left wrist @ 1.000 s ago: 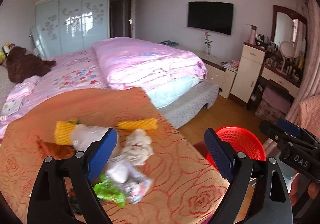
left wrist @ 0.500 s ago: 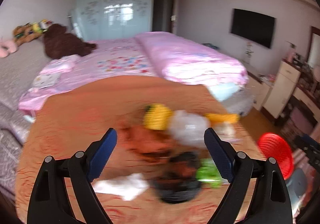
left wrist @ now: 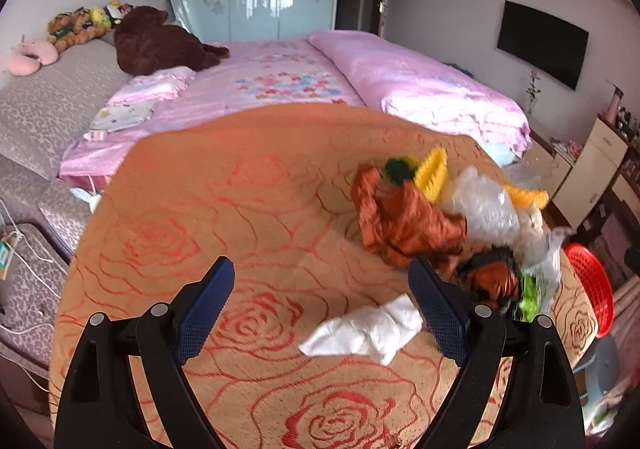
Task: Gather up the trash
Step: 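Grasp a white tissue with the left gripper while the right gripper approaches the cat-printed wipes pack, then grasp the cat-printed wipes pack with the right gripper and lift it, then carry tissue and wipes pack over the red basket and release both inside, then move both open grippers back over the trash pile on the cloth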
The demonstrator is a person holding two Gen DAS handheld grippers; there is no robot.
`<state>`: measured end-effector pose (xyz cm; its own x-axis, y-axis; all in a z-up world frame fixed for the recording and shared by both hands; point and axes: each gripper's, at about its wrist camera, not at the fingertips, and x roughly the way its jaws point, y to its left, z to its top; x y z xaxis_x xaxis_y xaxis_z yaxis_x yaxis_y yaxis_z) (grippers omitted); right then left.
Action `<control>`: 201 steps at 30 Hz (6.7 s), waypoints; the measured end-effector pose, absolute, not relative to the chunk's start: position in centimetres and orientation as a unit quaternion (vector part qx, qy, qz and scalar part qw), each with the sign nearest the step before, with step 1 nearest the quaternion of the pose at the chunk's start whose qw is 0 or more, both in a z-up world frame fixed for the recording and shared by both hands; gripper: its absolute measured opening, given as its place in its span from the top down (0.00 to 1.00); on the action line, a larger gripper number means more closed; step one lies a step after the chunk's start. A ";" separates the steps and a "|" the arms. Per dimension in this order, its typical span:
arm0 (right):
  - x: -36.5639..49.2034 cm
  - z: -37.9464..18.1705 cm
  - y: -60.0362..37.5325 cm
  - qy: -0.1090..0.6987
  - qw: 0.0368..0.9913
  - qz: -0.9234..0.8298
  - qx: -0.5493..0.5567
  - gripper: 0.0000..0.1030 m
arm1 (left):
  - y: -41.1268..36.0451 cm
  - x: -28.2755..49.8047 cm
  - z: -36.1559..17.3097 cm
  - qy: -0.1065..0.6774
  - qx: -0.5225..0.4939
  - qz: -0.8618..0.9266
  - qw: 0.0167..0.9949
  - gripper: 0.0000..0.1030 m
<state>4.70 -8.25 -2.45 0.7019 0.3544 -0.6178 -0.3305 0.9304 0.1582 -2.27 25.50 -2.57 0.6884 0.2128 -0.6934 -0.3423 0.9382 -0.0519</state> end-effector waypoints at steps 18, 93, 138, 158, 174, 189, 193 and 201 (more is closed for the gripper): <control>5.0 -4.9 -5.0 0.378 0.901 0.214 -0.006 0.27 | 23.5 -1.6 -7.2 0.421 -0.089 0.096 0.897 0.66; 5.2 -0.3 -2.7 0.310 0.922 0.231 -0.038 0.65 | 21.2 -3.3 1.0 0.294 -0.091 0.101 0.946 0.70; 6.4 1.2 -19.1 0.290 0.955 0.043 0.049 0.65 | 2.7 6.4 3.5 0.299 -0.016 -0.084 0.950 0.70; 7.5 -3.8 -25.5 0.342 0.936 -0.026 0.082 0.64 | -7.5 10.6 -1.1 0.362 0.020 -0.172 0.916 0.70; 9.9 -9.0 -26.7 0.415 0.901 -0.024 0.120 0.64 | -11.2 13.5 -6.0 0.422 0.036 -0.200 0.883 0.70; 10.7 -10.3 -26.8 0.427 0.895 -0.028 0.123 0.54 | -11.2 13.8 -6.4 0.426 0.021 -0.202 0.881 0.46; 10.6 -10.2 -26.9 0.426 0.896 -0.030 0.123 0.50 | -11.2 13.5 -6.0 0.422 0.024 -0.205 0.883 0.46; 10.1 -9.5 -26.7 0.413 0.903 -0.032 0.114 0.50 | -10.6 12.7 -5.3 0.405 0.030 -0.195 0.893 0.45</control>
